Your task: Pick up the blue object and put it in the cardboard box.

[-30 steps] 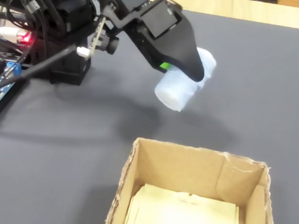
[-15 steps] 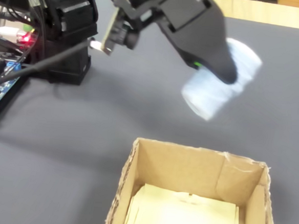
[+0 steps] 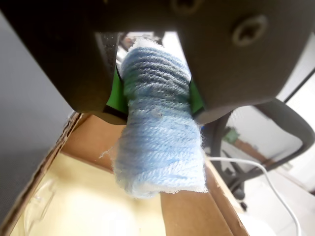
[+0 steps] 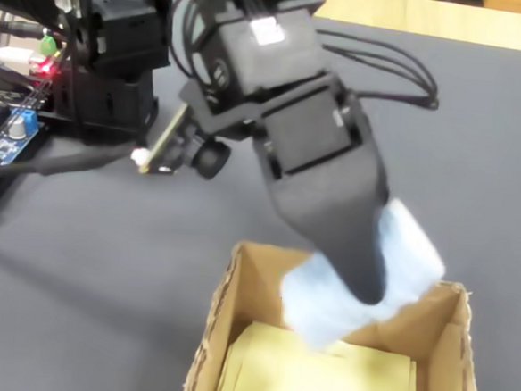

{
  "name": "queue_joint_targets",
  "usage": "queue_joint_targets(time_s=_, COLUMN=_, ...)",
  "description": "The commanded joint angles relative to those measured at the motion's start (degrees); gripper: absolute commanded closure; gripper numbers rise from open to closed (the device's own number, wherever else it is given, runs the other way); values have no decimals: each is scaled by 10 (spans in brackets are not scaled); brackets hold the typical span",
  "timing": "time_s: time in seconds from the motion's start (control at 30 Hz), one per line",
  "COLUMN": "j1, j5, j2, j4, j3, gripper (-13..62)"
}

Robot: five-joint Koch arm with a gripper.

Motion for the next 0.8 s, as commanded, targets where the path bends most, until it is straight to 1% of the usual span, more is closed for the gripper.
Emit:
queue_joint_targets(time_s=0.0, j1=5, j5=5, j2=9, j4=-23, j3=-23, gripper=414)
queue_joint_targets(time_s=0.03, j1=6, j5=8, j2=9, j4=-23, j3=-19, gripper=409)
queue_joint_targets(time_s=0.1, j1=5, j5=18, j2=9, j4=-13, j3=-19, gripper=354)
queue_joint_targets(time_s=0.17, j1=4, j5=29, j2=9, j4=-11, j3=-19, gripper=326)
queue_joint_targets(time_s=0.3, j1=4, j5=33, j2=11, j4=-2, j3=-19, gripper=312)
queue_joint_targets(time_s=0.4, j1=0, j5=76, j2=11, j4=3, j3=-19, gripper=244)
queue_joint_targets(time_s=0.5, j1=0, j5=101, j2=10, j4=6, j3=-19, gripper=200)
queue_joint_targets(time_s=0.67, j1=1, j5=120, j2=10, j4=11, j3=-19, gripper=175)
queue_joint_targets(time_s=0.77, j1=0, j5=124, j2=11, j4=11, j3=-19, gripper=173)
